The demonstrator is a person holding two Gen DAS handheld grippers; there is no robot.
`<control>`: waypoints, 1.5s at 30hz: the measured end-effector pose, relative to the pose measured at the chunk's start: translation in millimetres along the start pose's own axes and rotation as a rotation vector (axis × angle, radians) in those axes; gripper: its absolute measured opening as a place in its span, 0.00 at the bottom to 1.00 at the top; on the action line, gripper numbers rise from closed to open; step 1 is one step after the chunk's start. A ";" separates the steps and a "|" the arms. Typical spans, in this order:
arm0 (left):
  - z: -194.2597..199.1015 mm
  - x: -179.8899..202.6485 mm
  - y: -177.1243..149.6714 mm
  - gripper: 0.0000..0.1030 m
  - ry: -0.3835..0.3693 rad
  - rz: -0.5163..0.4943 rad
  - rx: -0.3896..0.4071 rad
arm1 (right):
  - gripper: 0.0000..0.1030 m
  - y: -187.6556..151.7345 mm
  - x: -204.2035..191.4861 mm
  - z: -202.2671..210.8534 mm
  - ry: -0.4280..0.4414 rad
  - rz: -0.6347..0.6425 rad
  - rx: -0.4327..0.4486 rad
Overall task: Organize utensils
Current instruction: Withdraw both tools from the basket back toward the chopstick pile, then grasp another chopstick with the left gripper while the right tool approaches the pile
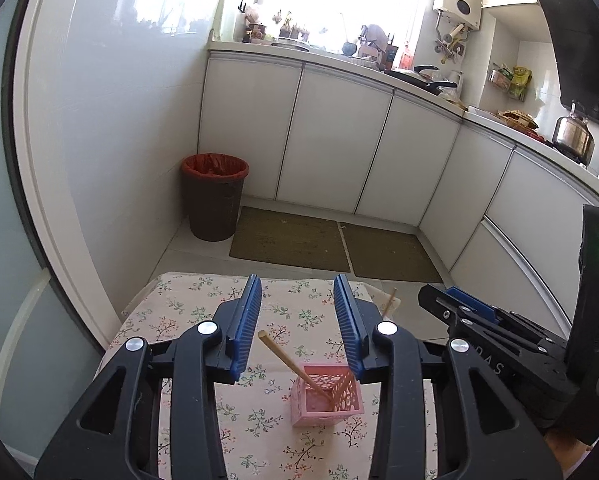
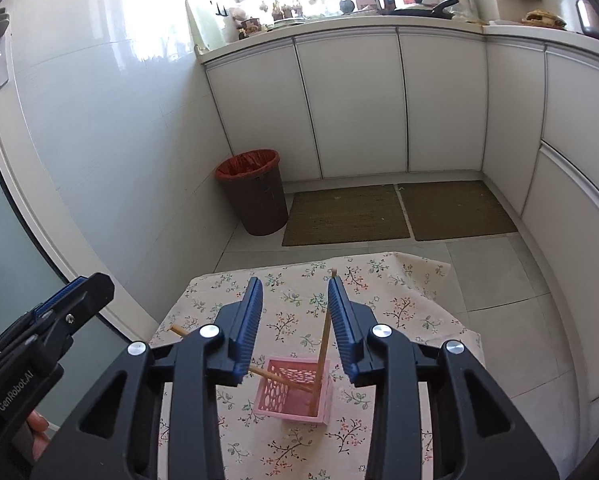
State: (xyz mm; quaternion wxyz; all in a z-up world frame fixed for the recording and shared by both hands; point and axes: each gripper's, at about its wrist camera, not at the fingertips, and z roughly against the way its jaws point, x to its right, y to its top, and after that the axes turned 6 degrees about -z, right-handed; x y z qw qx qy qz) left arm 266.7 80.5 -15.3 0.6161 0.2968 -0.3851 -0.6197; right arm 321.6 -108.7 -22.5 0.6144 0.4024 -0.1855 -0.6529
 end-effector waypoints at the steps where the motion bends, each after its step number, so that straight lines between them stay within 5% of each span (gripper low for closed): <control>1: 3.1 0.4 0.2 0.35 -0.003 -0.002 0.001 | 0.35 -1.1 2.0 3.1 -0.012 -0.003 0.000; 5: 13.3 2.8 -0.6 0.48 -0.005 -0.007 0.005 | 0.38 -9.7 10.7 17.1 -0.063 -0.012 0.004; 10: 19.1 17.1 -9.3 0.61 -0.006 -0.046 -0.027 | 0.69 -26.3 32.5 41.6 -0.136 -0.097 0.025; 12: 20.1 25.1 -16.5 0.74 -0.003 -0.065 -0.038 | 0.82 -35.2 45.0 52.8 -0.164 -0.139 0.035; 15: 18.7 37.1 -31.0 0.85 -0.006 -0.098 -0.065 | 0.90 -49.5 64.1 68.0 -0.200 -0.202 0.050; 23: 13.5 63.2 -56.2 0.93 -0.042 -0.183 -0.121 | 0.93 -81.5 89.6 93.2 -0.302 -0.212 0.057; 28: -7.6 79.4 -78.5 0.93 -0.106 -0.274 -0.252 | 0.93 -115.3 115.9 113.4 -0.414 -0.239 0.063; 35: -63.9 130.8 -149.3 0.93 -0.247 -0.500 -0.557 | 0.93 -182.8 168.0 117.1 -0.491 -0.355 -0.139; 41: -108.7 157.2 -193.1 0.92 -0.208 -0.596 -0.703 | 0.93 -229.9 192.8 108.2 -0.492 -0.437 -0.306; 45: -138.3 160.7 -216.2 0.61 -0.197 -0.607 -0.815 | 0.93 -246.9 205.3 102.8 -0.433 -0.553 -0.390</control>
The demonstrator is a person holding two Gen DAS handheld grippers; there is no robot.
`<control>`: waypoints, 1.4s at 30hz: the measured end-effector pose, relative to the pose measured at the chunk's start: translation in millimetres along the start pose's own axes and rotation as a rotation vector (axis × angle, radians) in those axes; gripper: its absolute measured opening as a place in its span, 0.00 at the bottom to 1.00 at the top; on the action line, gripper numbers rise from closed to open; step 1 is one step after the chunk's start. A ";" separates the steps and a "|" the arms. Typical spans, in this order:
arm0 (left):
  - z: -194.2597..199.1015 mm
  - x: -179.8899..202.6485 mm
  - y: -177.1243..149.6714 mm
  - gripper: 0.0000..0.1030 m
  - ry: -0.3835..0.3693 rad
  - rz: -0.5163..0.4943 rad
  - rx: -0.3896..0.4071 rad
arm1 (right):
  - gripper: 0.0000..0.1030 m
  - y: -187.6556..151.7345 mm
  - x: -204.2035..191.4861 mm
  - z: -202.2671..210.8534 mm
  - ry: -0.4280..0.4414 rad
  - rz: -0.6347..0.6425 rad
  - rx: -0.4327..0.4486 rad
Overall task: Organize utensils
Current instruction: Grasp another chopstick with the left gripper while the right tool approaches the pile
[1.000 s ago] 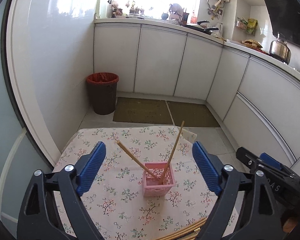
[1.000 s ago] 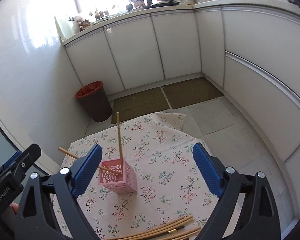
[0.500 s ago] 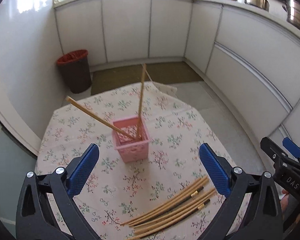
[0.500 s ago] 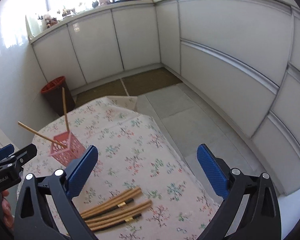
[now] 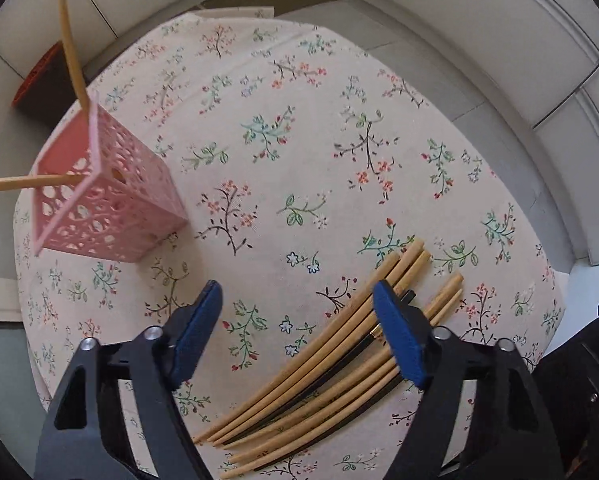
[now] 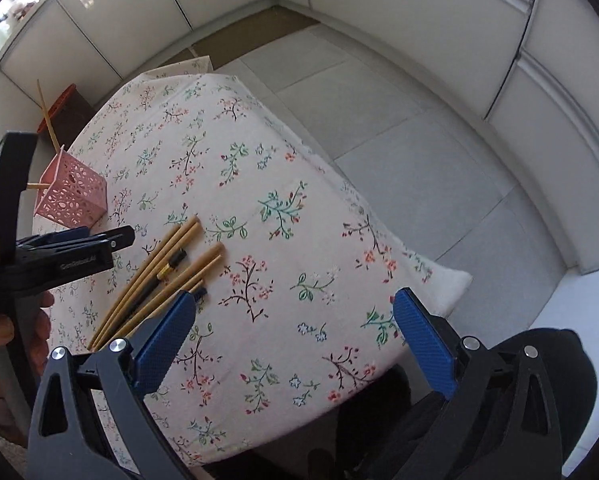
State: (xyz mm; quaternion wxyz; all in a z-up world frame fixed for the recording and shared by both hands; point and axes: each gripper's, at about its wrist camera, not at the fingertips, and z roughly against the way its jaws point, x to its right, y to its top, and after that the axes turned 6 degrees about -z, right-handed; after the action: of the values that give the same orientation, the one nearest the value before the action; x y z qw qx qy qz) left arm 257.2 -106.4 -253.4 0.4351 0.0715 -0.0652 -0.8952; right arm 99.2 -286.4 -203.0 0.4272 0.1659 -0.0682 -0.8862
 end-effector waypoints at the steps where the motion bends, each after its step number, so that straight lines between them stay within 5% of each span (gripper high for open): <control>1: -5.0 0.6 0.8 0.58 -0.003 0.000 -0.017 | 0.93 -0.5 1.7 -2.2 0.005 -0.012 -0.017; 14: -29.9 3.8 14.6 0.52 0.001 -0.037 -0.058 | 0.93 3.5 7.4 -12.0 0.004 -0.042 -0.065; 20: -10.6 -3.2 19.9 0.62 -0.052 -0.036 -0.011 | 0.93 4.1 8.8 -13.9 0.010 -0.048 -0.077; 27: -35.3 1.3 21.5 0.61 -0.008 -0.063 -0.050 | 0.93 4.0 10.0 -14.7 0.011 -0.054 -0.080; 29: -44.0 -4.8 23.3 0.48 -0.014 -0.043 -0.075 | 0.93 5.0 10.2 -15.1 0.011 -0.061 -0.080; 34: -43.5 -23.8 20.9 0.39 -0.059 -0.006 -0.052 | 0.93 7.2 8.5 -20.5 0.011 -0.075 -0.097; 38: -38.8 -49.4 7.3 0.13 -0.026 0.004 -0.028 | 0.93 13.4 3.4 -27.6 0.030 -0.110 -0.115; 42: -27.2 -76.0 -9.6 0.09 0.008 0.033 0.019 | 0.93 27.0 -14.2 -34.9 0.066 -0.129 -0.117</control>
State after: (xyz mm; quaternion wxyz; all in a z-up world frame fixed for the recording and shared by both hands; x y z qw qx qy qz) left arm 301.3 -42.1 -276.4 0.4494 0.0778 -0.0731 -0.8869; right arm 139.6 -291.5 -225.2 0.3802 0.1740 0.0086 -0.9084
